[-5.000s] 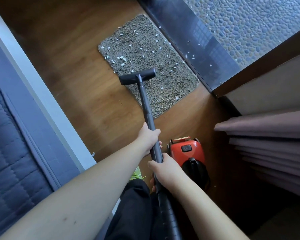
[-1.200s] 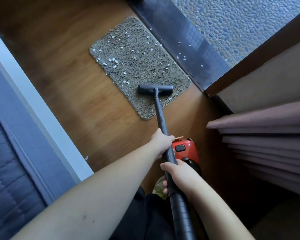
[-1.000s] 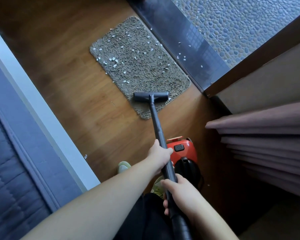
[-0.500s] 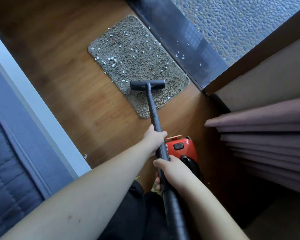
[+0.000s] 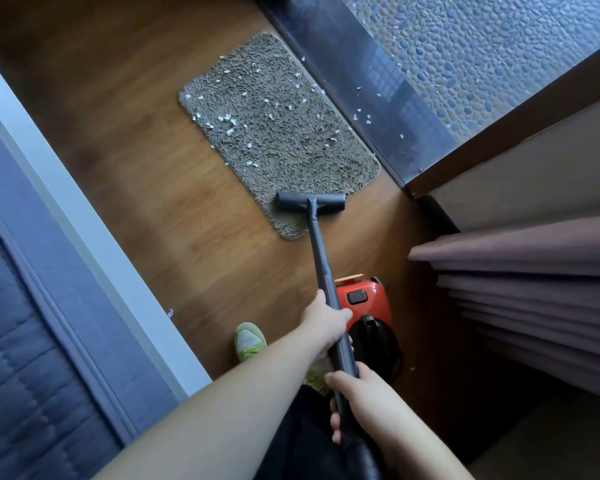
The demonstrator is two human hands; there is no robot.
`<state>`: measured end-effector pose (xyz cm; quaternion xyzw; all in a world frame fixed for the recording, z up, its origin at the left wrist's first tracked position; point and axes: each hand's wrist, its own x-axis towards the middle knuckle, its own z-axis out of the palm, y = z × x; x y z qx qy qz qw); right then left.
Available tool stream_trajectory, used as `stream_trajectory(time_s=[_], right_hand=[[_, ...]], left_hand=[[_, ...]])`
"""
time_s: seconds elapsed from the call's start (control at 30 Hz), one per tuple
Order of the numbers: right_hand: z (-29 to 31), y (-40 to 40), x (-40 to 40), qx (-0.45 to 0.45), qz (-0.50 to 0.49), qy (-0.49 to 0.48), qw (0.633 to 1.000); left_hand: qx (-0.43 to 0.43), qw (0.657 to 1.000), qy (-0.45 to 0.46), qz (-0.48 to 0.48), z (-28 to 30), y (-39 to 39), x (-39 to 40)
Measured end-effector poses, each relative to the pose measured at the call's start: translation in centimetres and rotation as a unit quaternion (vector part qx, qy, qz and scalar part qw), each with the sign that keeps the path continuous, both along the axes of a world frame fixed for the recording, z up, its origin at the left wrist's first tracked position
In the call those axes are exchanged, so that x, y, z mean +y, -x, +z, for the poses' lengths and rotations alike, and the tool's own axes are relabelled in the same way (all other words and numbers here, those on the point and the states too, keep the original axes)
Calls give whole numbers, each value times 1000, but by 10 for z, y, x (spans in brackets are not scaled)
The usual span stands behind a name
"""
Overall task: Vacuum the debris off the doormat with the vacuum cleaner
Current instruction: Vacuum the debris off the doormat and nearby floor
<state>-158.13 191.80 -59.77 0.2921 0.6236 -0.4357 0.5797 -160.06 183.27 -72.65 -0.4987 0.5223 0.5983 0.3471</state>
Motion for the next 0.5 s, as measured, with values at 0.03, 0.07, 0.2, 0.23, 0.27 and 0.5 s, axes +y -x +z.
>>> stream_trajectory(time_s=[0.03, 0.07, 0.2, 0.23, 0.27, 0.5], right_hand=[[3, -2, 3, -1, 5, 0, 1000], [7, -4, 5, -2, 11, 0, 1000], [15, -9, 1, -1, 34, 4, 999], [17, -9, -4, 3, 42, 5, 999], [17, -10, -9, 9, 52, 6, 999], [5, 4, -47, 41, 60, 28, 997]], left_hand=[[-4, 1000, -4, -6, 3, -4, 3], [-6, 1000, -2, -2, 3, -7, 5], [-1, 999, -7, 35, 22, -14, -2], [6, 999, -2, 48, 22, -17, -7], [15, 998, 5, 60, 23, -18, -13], [40, 993, 37, 102, 19, -1, -58]])
